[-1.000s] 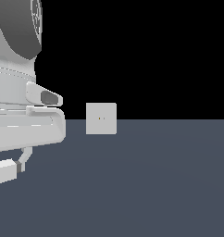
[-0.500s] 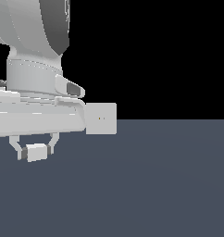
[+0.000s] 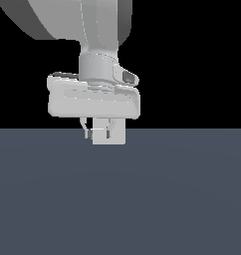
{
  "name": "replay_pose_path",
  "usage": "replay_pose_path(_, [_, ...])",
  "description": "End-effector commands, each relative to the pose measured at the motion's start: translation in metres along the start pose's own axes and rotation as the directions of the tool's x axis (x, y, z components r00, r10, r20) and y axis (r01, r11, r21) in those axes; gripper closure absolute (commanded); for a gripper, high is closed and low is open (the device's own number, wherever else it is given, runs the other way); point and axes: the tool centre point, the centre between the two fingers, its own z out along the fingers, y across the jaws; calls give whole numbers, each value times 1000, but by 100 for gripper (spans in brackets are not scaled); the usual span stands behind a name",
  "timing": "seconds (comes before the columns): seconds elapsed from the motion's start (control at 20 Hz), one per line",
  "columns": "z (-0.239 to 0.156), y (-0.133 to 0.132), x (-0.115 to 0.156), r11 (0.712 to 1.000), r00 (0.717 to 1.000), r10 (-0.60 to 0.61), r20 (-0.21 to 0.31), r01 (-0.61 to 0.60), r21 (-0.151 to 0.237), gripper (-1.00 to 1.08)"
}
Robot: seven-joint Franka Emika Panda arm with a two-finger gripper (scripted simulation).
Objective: Plug the charger into the wall socket.
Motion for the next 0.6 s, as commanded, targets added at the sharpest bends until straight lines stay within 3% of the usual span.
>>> replay_pose_path(0.0, [-9, 20, 1, 998, 998, 62, 1, -62, -5, 108])
replay_pose_path(0.2, [-15, 37, 0, 994, 994, 112, 1, -112, -11, 108])
replay_pose_path(0.55, [-16, 39, 0, 993, 993, 116, 1, -116, -12, 108])
